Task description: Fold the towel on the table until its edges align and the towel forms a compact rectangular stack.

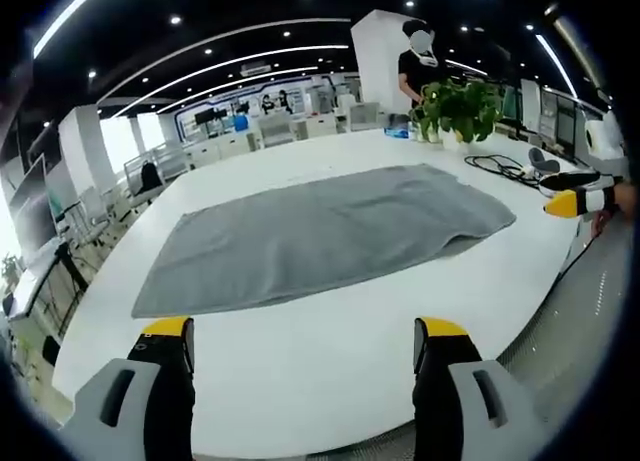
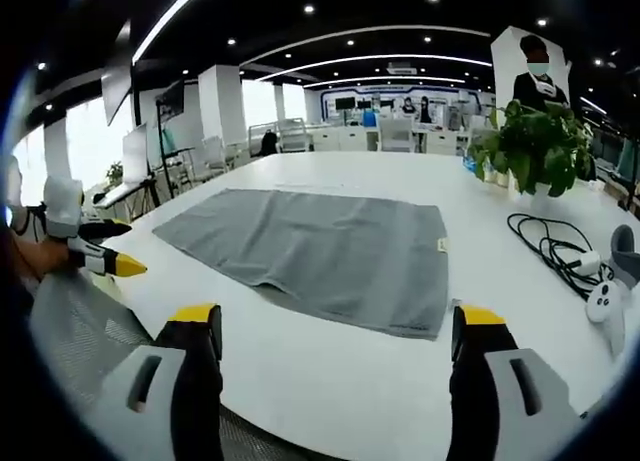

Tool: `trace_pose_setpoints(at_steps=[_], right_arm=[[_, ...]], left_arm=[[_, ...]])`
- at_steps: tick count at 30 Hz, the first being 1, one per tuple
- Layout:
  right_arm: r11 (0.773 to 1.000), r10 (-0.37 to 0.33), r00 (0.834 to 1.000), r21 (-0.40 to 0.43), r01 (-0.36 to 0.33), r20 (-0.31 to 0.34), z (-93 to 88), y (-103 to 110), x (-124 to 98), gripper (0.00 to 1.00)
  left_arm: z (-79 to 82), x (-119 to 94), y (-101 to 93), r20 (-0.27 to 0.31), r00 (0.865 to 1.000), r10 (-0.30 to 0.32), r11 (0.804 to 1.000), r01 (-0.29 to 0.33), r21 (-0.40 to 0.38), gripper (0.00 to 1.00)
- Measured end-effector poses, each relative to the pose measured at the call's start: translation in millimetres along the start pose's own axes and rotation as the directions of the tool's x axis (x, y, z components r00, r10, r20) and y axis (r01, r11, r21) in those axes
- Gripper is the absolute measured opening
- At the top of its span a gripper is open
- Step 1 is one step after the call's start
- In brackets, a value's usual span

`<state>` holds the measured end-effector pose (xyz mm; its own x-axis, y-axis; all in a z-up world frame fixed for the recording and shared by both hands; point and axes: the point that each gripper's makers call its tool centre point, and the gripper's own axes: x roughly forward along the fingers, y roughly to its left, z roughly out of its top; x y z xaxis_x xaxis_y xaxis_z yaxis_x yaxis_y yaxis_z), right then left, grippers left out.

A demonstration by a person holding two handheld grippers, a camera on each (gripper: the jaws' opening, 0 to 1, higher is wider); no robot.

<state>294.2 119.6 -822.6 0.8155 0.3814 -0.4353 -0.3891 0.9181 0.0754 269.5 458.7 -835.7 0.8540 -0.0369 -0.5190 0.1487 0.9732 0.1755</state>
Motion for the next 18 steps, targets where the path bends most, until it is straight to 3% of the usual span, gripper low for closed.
trace_pose_setpoints(at_steps=[18], right_arm=[[1.0,0.02,1.0,0.008,-0.02,-0.01,-2.3,3.6,0.4,0.95]], left_arm=[[-5.1,1.8,-0.5,-0.024,1.0,-0.007,1.0,0.008,0.02,0.93]])
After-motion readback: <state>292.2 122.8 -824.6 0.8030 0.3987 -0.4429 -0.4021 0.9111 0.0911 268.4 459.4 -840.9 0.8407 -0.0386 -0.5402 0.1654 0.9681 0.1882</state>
